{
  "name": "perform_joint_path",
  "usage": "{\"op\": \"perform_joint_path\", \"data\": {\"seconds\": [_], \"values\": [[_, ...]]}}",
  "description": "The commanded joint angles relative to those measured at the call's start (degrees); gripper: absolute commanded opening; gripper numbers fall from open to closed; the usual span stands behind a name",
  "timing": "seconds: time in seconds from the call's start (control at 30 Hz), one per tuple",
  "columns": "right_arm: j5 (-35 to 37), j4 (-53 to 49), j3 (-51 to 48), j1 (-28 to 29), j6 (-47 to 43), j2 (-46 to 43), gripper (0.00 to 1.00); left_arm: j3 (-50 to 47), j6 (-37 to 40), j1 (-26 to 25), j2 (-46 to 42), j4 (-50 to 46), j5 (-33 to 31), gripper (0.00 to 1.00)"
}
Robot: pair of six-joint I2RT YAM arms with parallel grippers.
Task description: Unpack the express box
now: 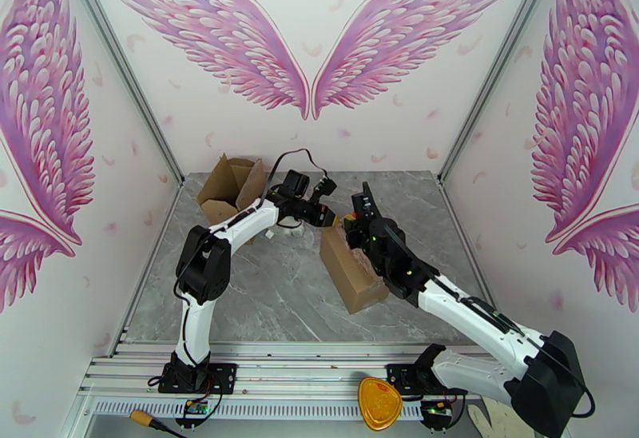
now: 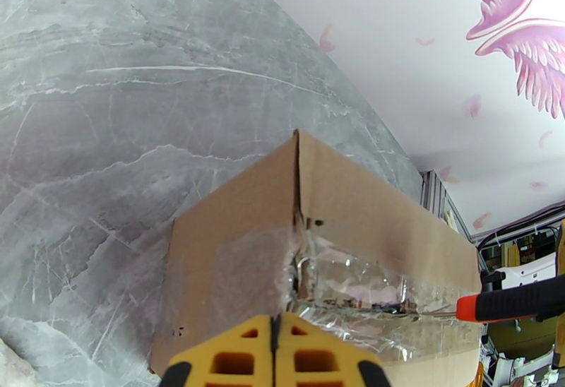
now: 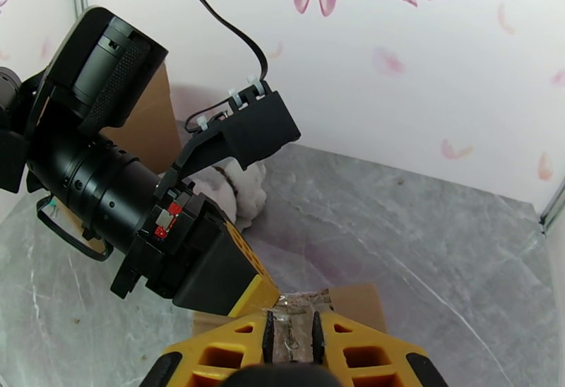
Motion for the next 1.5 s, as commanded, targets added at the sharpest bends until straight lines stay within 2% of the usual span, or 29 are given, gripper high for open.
{"op": "perform_joint_path", "data": {"seconds": [0.0,0.07,0.17,0.27,0.37,0.47,0.57,0.67,0.77,0.87,1.13,1.47], "values": [[0.74,-10.98,-1.42,0.73,1.36,-2.06,0.0,-1.06,-0.2,2.61,0.28,-1.79,-13.46,0.0],[0.31,-12.52,-0.09,0.82,1.71,-3.28,0.0,-1.23,-0.19,2.54,0.19,-1.81,-13.56,0.0],[0.88,-8.59,-4.07,0.82,1.03,-4.38,0.0,-1.33,-0.1,2.41,0.19,-1.67,-13.65,0.0],[-0.31,-13.55,-1.29,0.82,3.45,-4.64,0.0,-1.32,-0.21,2.45,0.1,-1.73,-14.0,0.0],[-0.06,-10.31,-4.65,0.86,2.78,-5.52,0.0,-1.28,-0.31,2.41,0.15,-1.44,-14.04,0.0],[-0.14,-14.69,-2.61,0.9,4.36,-5.94,0.0,-1.21,-0.26,2.36,0.11,-1.62,-14.35,0.0],[0.35,-11.57,-5.39,0.91,3.32,-7.5,0.0,-1.32,-0.28,2.35,0.08,-1.43,-14.69,0.0],[-0.23,-16.16,-2.6,0.95,5.14,-7.77,0.0,-1.13,-0.09,2.39,-0.15,-1.82,-15.65,0.0],[0.3,-13.49,-5.04,0.92,4.3,-8.58,0.0,-1.31,-0.14,2.43,-0.34,-1.27,-15.92,0.0],[-0.05,-16.31,-2.98,0.97,4.93,-8.97,0.0,-1.12,-0.12,2.46,-0.63,-1.38,-16.24,0.0],[-0.67,-11.47,-3.89,0.91,3.29,-10.68,0.0,1.29,1.14,2.99,-1.7,-1.96,-17.35,0.0],[-1.68,-2.64,-1.51,0.91,-2.67,-3.02,0.0,4.71,2.32,5.45,-2.05,-2.94,-17.69,0.0]]}}
